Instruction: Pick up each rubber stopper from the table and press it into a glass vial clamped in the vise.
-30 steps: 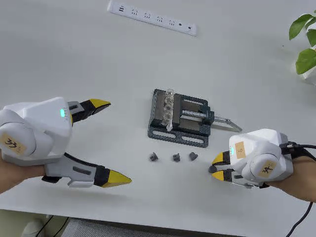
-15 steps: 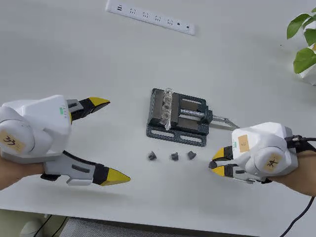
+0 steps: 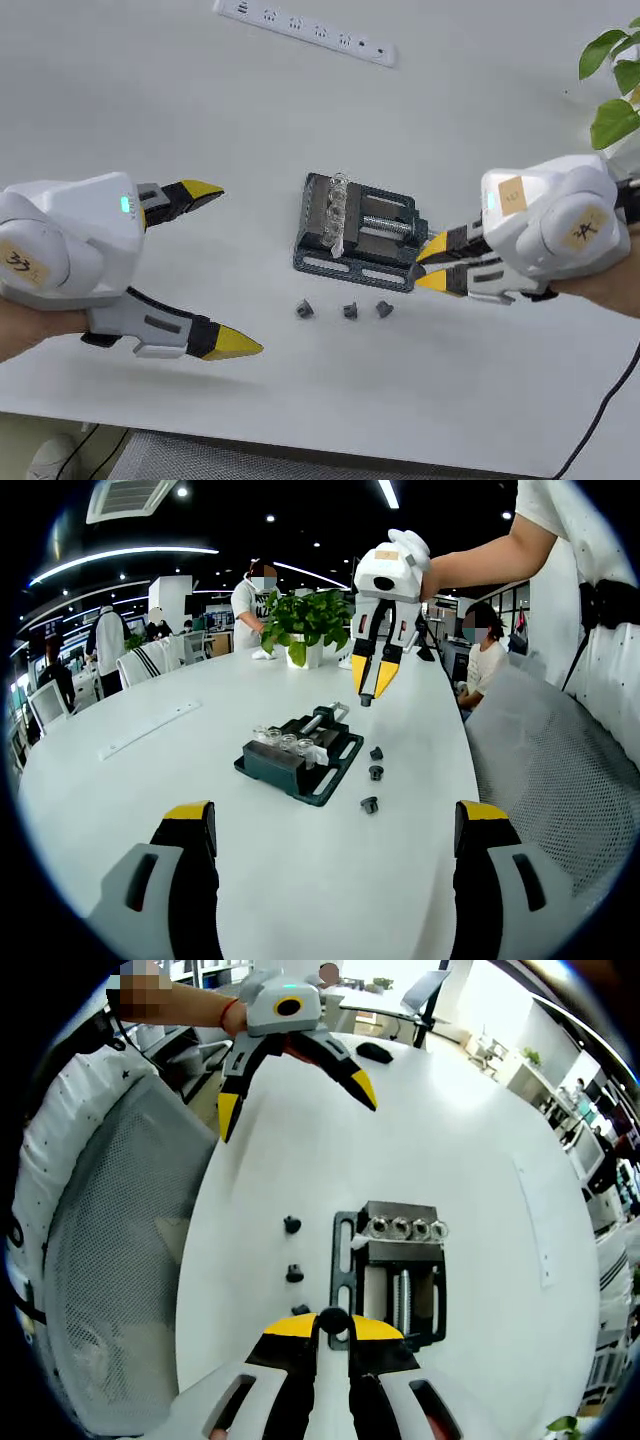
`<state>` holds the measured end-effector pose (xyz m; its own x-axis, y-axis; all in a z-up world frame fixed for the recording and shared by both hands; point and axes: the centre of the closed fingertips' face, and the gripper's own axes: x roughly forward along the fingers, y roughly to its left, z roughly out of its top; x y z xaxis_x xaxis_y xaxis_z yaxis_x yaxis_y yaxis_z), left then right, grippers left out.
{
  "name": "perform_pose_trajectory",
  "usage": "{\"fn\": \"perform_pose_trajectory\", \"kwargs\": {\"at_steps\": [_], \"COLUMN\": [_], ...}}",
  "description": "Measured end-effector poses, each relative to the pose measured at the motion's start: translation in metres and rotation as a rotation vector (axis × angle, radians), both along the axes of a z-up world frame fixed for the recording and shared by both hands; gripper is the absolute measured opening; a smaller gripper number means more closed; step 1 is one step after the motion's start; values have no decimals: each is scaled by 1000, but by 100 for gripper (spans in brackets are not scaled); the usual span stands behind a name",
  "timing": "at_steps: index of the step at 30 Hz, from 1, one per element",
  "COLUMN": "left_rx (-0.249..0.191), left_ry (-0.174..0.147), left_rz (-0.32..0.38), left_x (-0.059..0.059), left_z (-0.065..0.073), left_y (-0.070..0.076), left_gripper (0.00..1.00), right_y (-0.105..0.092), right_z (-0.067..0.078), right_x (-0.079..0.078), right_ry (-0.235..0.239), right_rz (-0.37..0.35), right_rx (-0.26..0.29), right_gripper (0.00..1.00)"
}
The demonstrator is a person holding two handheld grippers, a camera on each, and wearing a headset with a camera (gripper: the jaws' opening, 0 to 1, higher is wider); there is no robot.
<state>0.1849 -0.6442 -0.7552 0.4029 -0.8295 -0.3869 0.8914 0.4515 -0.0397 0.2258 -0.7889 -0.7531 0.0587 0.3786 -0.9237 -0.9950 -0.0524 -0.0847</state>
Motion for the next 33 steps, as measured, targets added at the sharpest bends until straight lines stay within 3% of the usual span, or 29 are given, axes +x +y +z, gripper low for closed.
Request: {"fn": "perform_pose_trajectory", "kwargs": {"at_steps": [6, 10, 16, 22, 33], "left_rx": [-5, -9, -18, -28, -44], "left_ry": [-2, -2, 1, 4, 5], "left_rz": [-1, 0, 5, 9, 12], "left_x": [1, 2, 6, 8, 13], "left_z": [0, -1, -2, -2, -3], "left_y": [0, 0, 0, 0, -1], "left_gripper": [99, 99, 99, 99, 99], "right_y": [28, 43, 60, 70, 79], "right_z": [16, 18, 10, -1, -16], "right_x": [38, 56, 81, 91, 96], "right_ry": [-22, -27, -34, -22, 3], "right_rz": [-11, -11, 4, 12, 26], "right_rx": [39, 46, 38, 35, 15], "right_gripper": [7, 7, 7, 7, 7]}}
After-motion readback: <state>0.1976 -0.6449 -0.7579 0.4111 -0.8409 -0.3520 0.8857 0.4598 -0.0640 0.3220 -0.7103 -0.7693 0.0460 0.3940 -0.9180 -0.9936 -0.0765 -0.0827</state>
